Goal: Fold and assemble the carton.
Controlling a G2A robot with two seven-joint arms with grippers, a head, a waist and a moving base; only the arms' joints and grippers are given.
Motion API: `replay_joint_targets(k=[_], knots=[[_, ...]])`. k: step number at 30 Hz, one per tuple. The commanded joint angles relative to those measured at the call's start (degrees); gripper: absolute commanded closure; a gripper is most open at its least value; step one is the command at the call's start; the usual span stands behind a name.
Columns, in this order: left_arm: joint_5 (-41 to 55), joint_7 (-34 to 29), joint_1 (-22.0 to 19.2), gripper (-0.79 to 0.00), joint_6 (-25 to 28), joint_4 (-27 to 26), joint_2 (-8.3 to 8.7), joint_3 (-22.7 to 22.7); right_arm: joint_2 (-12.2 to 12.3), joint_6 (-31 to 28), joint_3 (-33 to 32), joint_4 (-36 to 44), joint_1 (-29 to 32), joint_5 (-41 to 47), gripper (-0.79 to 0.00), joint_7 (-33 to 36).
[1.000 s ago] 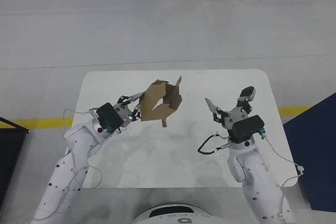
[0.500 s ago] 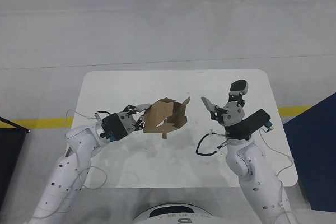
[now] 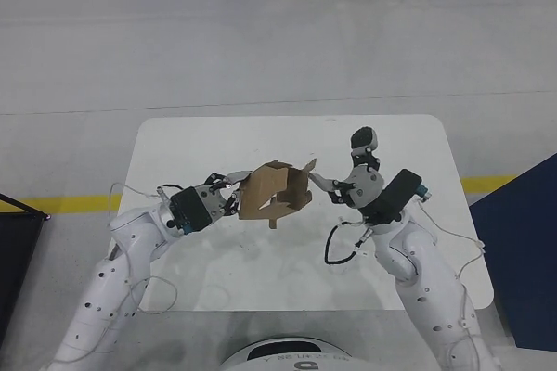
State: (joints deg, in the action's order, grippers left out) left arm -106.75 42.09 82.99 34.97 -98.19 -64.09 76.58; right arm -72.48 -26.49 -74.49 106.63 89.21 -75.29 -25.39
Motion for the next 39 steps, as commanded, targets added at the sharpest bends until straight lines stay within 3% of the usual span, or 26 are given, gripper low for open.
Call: replay_joint_targets(k=[1, 16, 26, 30, 39], knots=[[0.61, -1.06, -0.12, 0.000, -0.48, 0.01, 0.02, -0.06, 0.09, -1.43, 0.21, 0.26, -0.18, -0.02, -0.785, 0.34], [2.63, -4.39, -1.97, 0.000, -2.50, 1.51, 0.26, -1.15, 0.39, -4.24, 2.63, 0.79, -1.53, -0.79, -0.785, 3.09], [3.98, -1.89, -2.03, 0.000, -1.71, 2.49, 0.77, -0.57, 0.27, 0.59, -1.15, -0.68, -1.13, 7.02, -0.785, -3.23], [4.34, -0.75, -2.06, 0.000, 0.21, 2.76, 1.03, -0.69, 0.36, 2.12, -1.69, -2.01, -2.16, 5.32, -0.785, 0.13], [1.75, 1.32, -2.69, 0.000, 1.78, 3.55, 1.68, -1.46, 0.64, -7.06, 1.74, -3.26, -7.43, 3.59, -0.785, 8.06]])
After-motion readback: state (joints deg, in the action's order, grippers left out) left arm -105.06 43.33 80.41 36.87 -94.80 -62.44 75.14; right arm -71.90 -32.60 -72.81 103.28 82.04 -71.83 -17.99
